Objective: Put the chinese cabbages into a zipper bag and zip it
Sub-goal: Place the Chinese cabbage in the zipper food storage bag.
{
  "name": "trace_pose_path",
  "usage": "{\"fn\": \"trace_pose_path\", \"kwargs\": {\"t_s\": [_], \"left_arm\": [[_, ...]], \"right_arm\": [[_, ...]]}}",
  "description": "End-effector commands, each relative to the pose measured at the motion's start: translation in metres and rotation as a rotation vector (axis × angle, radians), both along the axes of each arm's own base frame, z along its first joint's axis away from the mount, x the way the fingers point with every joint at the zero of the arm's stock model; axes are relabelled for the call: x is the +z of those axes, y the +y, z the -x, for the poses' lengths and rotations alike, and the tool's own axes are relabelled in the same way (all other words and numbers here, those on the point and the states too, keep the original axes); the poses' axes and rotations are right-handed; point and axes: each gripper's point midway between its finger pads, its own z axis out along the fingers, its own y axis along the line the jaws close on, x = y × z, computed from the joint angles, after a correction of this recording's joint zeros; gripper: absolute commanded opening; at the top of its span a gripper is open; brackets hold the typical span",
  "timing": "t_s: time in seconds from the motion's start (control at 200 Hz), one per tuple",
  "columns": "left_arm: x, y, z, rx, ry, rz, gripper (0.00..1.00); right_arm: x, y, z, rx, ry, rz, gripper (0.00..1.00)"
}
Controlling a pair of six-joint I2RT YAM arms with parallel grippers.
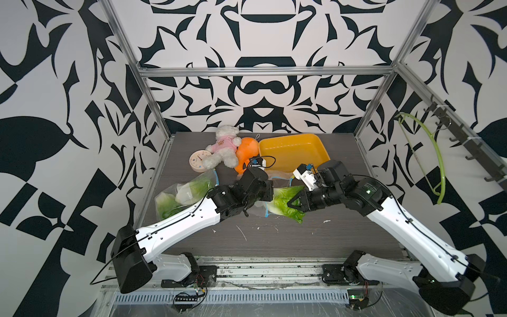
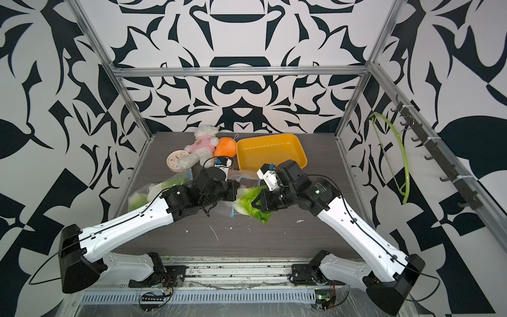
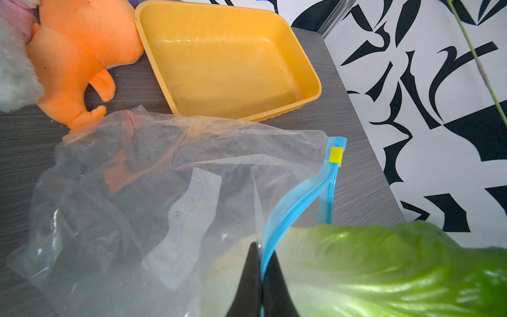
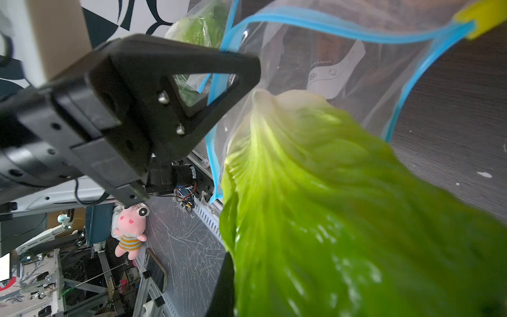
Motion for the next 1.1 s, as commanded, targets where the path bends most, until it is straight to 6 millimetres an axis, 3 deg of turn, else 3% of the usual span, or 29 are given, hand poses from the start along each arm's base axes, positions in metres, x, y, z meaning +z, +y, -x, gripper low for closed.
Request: {"fn": "trace_pose_path", "kwargs": {"t_s": [0.0,0.105,0.32,0.535,0.775,0.925,1.035,1.05,1.095], "left_arm": [[0.016,-0.005,0.002,-0.029,-0.024,0.03,0.0],[0.017,-0.011,0.005,-0.055,-0.016,0.049,0.0],[0.023,-0.019,0.007,-0.078,-0.009,0.088,0.0],[0.031,-0.022,0.007,-0.09,-0.022,0.117,0.0],[0.036,-0.023,0.007,-0.087,-0.032,0.14,0.0],[0.042,-0.021,0.005,-0.077,-0.048,0.147,0.0],[0.037,-0.017,0.003,-0.059,-0.052,0.126,0.0],[0.048,-0.012,0.005,-0.056,-0.07,0.148,0.0],[0.049,-0.009,0.005,-0.044,-0.077,0.147,0.0]], "right_arm": [[-0.002,0.0,-0.003,0.028,-0.043,0.029,0.0],[-0.001,0.006,-0.006,0.042,-0.044,0.033,0.0],[0.029,0.031,-0.027,0.011,-0.115,-0.112,0.0],[-0.002,0.038,-0.031,0.026,-0.061,-0.058,0.0],[0.007,0.052,-0.03,0.051,-0.054,-0.151,0.0],[-0.011,0.05,-0.031,0.066,-0.029,-0.068,0.0],[0.001,0.051,-0.031,0.065,-0.057,-0.105,0.12],[0.003,0.051,-0.032,0.062,-0.062,-0.107,0.14],[0.007,0.05,-0.032,0.057,-0.075,-0.112,0.2]]}}
